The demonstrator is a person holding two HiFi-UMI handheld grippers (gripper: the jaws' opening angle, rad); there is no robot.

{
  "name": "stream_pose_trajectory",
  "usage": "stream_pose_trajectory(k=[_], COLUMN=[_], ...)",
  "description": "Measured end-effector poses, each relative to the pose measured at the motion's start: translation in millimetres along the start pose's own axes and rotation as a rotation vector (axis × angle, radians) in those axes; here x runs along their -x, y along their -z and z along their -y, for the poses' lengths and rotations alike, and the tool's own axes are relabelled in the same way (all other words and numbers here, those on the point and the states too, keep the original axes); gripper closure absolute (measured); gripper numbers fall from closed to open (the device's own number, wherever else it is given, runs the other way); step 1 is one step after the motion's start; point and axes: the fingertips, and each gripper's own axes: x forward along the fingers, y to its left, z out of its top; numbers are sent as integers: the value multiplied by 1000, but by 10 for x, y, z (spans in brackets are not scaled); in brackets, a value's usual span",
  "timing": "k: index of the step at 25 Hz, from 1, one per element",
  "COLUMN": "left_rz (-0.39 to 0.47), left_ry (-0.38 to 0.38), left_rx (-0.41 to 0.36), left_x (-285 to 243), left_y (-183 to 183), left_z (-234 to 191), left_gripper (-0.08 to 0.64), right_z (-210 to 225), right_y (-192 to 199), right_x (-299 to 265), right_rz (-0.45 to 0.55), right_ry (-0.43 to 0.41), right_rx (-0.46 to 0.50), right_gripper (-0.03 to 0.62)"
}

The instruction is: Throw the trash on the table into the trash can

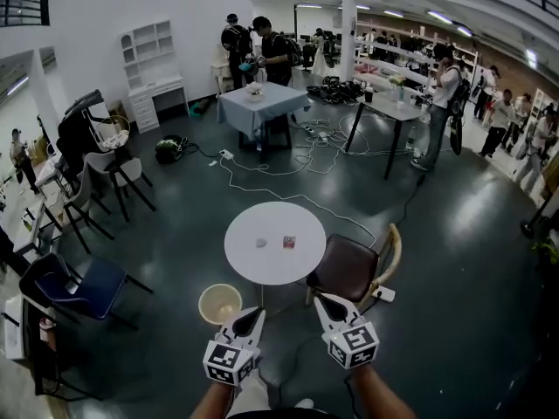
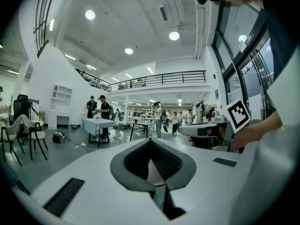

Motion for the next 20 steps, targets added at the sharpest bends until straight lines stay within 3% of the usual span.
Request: stream_pose_trajectory(k=[9,20], left_rz=[2,-11], left_ry=[48,120], left_rx=[-35,-13], left_x=[-448,-1004], left_y=[-123,-359], left_z=[-758,-1732], left_gripper=[552,552], right_z=[153,344], right_y=[-186,-389], right_x=[-799,-1842], right_rz=[9,-2], right_ry=[45,114], right_rx=[4,-5], right_gripper=[574,574])
